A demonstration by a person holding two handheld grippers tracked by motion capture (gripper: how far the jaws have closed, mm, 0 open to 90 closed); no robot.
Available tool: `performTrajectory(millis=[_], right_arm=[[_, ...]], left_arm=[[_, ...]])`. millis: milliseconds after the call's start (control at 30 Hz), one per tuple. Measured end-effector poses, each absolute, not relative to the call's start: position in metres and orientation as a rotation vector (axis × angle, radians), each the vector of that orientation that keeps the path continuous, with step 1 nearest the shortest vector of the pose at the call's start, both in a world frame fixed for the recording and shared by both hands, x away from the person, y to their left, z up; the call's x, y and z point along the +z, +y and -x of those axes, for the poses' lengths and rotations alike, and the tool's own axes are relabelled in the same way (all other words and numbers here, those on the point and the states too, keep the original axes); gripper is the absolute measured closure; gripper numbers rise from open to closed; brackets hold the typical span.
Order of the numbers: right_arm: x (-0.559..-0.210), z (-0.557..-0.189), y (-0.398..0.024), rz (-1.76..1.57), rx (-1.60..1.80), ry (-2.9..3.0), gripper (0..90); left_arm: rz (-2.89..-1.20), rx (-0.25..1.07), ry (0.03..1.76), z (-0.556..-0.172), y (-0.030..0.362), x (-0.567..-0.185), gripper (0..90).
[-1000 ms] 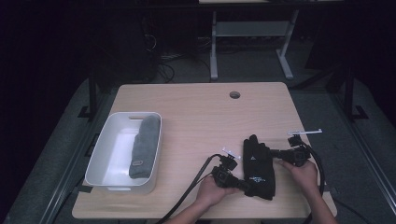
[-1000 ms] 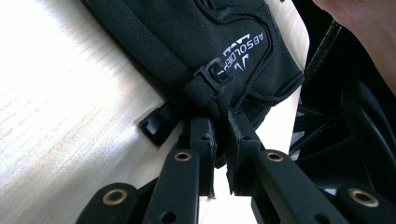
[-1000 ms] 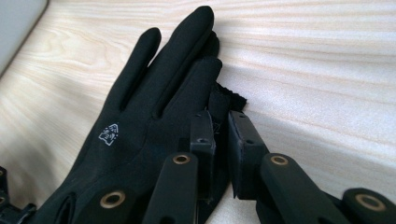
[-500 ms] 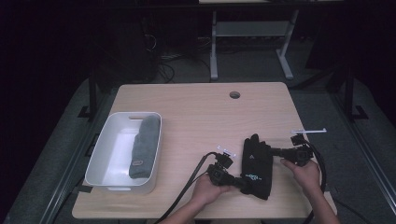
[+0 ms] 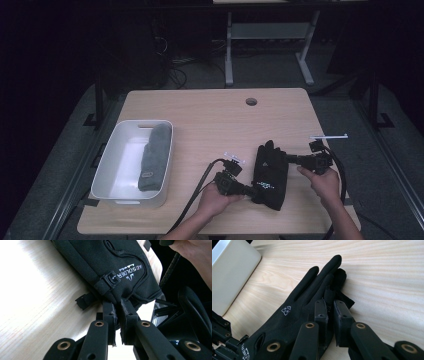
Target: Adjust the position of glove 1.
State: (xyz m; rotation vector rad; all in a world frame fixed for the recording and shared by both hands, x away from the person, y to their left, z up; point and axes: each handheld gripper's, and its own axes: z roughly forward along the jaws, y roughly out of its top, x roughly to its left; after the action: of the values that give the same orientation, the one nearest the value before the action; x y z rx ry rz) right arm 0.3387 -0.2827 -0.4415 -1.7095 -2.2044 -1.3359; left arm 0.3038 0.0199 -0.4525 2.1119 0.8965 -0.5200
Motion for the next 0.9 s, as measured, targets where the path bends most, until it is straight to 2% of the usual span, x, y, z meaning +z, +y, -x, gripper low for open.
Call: performTrajectory(millis=[900], right_arm=[[-0.412, -0.345, -0.266, 1.648, -1.424, -2.180, 82.2]], left_arm=[[-2.076, -0.480, 0.882, -0.306, 0.043, -0.430, 84.4]])
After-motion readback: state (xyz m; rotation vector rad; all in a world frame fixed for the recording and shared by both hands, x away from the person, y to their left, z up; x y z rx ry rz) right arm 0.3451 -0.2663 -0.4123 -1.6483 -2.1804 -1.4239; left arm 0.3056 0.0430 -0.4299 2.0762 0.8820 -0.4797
